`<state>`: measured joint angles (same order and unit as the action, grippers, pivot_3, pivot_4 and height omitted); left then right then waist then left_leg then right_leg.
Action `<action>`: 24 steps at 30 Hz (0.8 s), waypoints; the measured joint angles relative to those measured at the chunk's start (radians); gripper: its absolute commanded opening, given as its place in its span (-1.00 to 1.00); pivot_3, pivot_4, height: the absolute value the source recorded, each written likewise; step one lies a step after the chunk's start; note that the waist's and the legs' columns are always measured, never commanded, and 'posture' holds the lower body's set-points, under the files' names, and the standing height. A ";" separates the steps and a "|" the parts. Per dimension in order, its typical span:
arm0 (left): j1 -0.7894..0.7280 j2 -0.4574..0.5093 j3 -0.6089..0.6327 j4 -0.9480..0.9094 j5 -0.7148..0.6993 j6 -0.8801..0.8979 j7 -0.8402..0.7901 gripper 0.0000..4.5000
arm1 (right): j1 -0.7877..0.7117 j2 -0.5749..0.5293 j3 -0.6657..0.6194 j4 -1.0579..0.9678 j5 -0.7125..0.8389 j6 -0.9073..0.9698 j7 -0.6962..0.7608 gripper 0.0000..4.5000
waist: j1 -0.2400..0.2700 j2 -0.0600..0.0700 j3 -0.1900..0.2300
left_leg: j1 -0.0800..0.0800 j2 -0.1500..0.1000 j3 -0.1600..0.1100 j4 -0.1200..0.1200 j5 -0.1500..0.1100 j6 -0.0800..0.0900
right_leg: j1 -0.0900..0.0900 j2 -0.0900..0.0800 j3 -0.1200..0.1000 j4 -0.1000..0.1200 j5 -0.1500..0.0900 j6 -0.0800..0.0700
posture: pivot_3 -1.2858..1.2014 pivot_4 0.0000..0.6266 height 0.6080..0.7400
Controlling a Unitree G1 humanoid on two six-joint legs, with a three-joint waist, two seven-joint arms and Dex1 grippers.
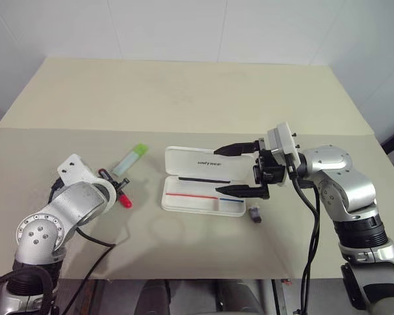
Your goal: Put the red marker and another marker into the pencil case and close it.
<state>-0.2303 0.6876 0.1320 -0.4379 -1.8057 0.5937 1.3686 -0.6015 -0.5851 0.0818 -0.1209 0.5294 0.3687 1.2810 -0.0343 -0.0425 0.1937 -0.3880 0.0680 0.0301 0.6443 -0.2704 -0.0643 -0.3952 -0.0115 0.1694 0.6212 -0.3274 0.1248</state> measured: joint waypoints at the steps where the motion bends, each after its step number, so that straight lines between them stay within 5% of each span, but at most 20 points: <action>1: 0.013 0.004 0.015 -0.025 0.032 0.000 -0.044 -0.77 | 0.000 -0.002 0.000 0.008 -0.001 -0.001 0.003 1.00 | -0.001 0.000 0.000 | 0.000 0.000 0.001 -0.001 0.001 -0.002 | -0.001 0.000 0.000 0.000 0.000 0.000 | 0.03 -0.52 1.00; 8: 0.236 0.068 0.158 -0.194 0.256 0.003 -0.432 -0.77 | -0.019 -0.005 -0.006 0.083 -0.024 -0.041 0.016 1.00 | -0.002 0.000 0.000 | -0.001 0.001 0.004 -0.014 0.003 -0.007 | -0.010 0.000 0.001 -0.001 0.002 0.004 | 0.03 -0.52 1.00; 13: 0.325 0.170 0.249 -0.192 0.555 -0.045 -0.889 -0.77 | -0.048 -0.008 -0.019 0.129 -0.046 -0.084 0.014 1.00 | -0.003 0.002 0.002 | -0.004 0.001 0.007 -0.017 0.004 -0.008 | -0.016 0.000 0.001 -0.001 0.000 0.001 | 0.03 -0.52 1.00; 24: 0.226 0.147 0.252 0.020 0.826 -0.269 -1.743 -0.77 | -0.051 -0.071 -0.094 0.040 0.006 -0.039 -0.018 1.00 | -0.016 0.002 0.002 | -0.008 0.002 0.007 -0.017 -0.001 0.000 | -0.018 0.000 0.001 -0.001 0.001 0.003 | 0.03 -0.52 1.00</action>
<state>-0.0045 0.8346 0.3842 -0.4180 -0.9798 0.3245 -0.3748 -0.6521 -0.6563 -0.0124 -0.0813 0.5354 0.3296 1.2628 -0.0501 -0.0405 0.1956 -0.3957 0.0700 0.0368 0.6270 -0.2715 -0.0641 -0.4133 -0.0116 0.1705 0.6200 -0.3265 0.1276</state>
